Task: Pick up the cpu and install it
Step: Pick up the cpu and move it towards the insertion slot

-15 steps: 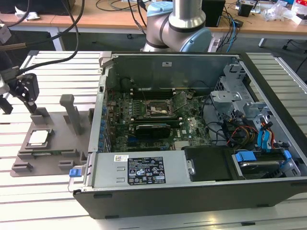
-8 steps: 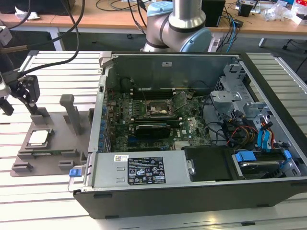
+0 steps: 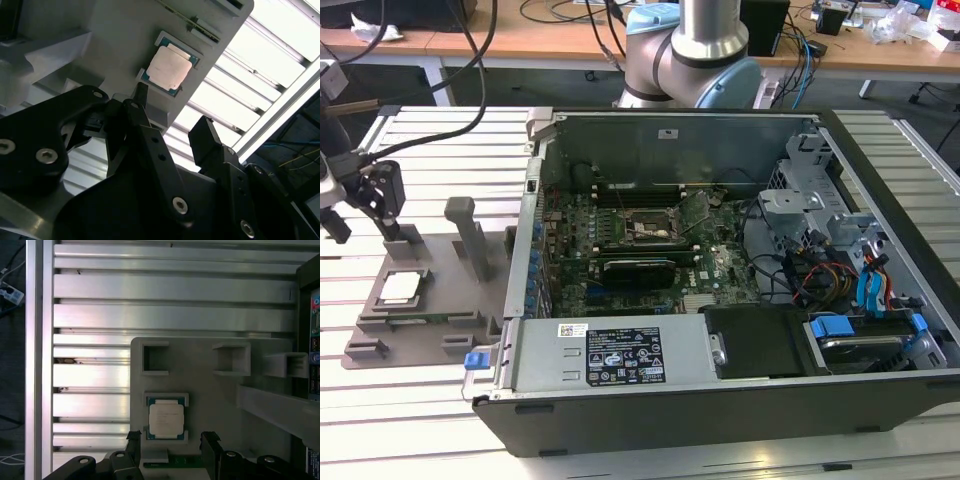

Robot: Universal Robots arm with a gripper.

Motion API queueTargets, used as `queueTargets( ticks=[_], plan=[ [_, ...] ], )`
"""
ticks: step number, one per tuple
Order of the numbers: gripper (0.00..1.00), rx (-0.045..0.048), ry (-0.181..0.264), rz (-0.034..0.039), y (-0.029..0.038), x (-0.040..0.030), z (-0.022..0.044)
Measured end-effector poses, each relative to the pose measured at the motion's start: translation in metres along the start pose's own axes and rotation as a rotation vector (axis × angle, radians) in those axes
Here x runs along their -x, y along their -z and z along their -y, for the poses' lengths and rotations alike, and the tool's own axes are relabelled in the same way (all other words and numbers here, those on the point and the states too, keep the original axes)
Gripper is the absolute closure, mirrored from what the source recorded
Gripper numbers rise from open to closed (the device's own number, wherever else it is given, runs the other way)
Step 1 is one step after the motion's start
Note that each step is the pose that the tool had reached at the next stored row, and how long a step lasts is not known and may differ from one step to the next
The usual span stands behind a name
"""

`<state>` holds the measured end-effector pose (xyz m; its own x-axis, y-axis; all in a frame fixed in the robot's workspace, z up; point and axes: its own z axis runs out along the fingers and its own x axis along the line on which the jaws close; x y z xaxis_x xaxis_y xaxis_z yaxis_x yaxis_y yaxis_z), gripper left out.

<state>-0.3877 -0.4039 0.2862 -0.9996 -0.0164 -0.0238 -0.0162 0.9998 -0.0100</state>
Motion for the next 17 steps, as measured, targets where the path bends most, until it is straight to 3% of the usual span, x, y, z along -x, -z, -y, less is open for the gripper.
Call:
queueTargets(
  ticks=[17],
  plan=[
    [0.4,0.0,0.0,0.0,-0.0082,-0.0002,0.0]
  ],
)
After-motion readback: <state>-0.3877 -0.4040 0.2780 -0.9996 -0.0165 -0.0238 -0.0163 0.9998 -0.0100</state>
